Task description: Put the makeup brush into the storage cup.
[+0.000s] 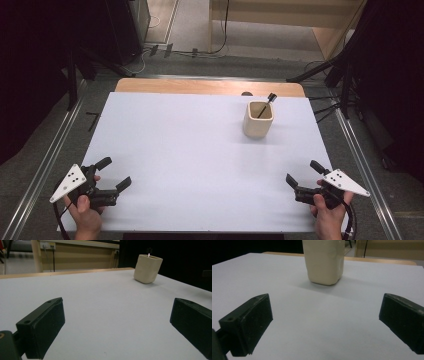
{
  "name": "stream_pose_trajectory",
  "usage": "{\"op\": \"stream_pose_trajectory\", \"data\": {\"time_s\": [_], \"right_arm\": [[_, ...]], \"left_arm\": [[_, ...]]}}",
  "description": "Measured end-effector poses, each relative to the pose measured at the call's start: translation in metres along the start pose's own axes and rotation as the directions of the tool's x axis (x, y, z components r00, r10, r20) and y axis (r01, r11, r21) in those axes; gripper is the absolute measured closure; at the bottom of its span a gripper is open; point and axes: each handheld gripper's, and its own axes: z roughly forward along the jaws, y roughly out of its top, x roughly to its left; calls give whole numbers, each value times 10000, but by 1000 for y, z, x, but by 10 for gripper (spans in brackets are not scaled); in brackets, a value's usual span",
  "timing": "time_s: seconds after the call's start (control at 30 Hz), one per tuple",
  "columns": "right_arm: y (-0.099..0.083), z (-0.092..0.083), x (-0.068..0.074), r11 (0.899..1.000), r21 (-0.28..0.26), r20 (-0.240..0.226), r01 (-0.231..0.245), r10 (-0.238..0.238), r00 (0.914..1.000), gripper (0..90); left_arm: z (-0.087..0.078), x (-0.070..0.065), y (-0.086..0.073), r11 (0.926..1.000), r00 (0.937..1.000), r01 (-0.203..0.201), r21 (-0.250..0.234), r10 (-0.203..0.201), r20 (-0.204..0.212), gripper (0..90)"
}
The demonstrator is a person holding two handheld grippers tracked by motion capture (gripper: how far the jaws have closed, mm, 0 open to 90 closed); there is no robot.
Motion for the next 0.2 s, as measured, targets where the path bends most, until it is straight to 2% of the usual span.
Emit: {"op": "stream_pose_trajectory", "data": {"time_s": [0.2], "right_arm": [[1, -1, -1, 10000, -8, 42, 59, -59, 10000, 0]], "left_arm": [[1, 0, 0, 10000, 10000, -29, 35, 29, -10, 1]]}}
